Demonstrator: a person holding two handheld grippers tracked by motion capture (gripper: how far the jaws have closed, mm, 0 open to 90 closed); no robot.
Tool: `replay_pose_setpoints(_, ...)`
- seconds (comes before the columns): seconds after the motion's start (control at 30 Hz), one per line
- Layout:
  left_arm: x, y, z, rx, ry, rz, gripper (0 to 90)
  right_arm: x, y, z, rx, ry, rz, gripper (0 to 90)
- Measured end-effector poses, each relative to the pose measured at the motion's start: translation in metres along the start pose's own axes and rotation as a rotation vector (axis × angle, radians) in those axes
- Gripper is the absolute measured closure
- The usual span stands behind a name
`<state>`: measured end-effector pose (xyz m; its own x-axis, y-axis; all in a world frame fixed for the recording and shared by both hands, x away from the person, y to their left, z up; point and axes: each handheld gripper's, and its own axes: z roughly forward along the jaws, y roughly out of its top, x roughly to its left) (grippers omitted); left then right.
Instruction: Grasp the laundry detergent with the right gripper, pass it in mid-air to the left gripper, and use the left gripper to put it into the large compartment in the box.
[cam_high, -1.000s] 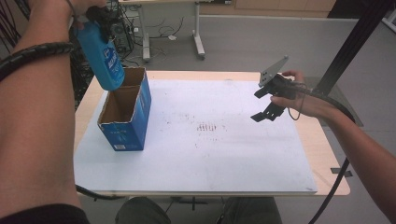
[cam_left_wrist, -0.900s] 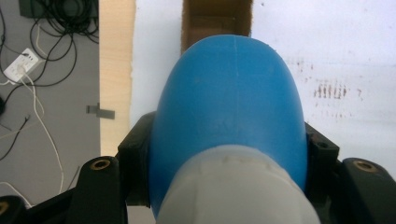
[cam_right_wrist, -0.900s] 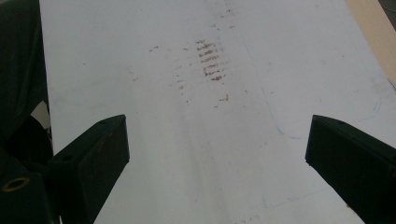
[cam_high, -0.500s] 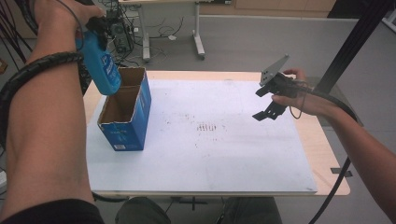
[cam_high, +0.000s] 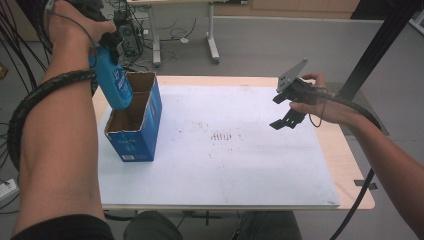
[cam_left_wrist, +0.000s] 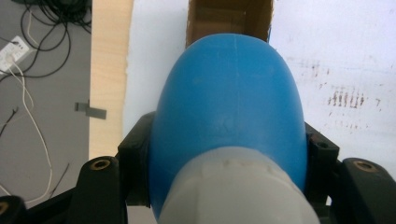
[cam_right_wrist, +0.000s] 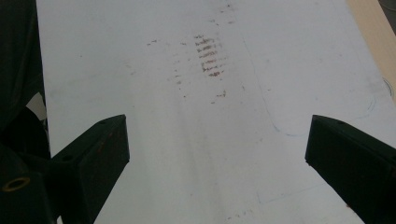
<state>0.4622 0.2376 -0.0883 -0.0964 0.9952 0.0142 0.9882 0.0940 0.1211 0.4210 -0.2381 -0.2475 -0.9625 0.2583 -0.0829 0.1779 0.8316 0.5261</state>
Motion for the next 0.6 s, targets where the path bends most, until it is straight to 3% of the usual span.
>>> replay_pose_setpoints(0.6,-0.006,-0.004,0.051,0.013,-0.006,0.044,37.2,0.0,0.002,0.0,0.012,-0.006,-0.007,6.4)
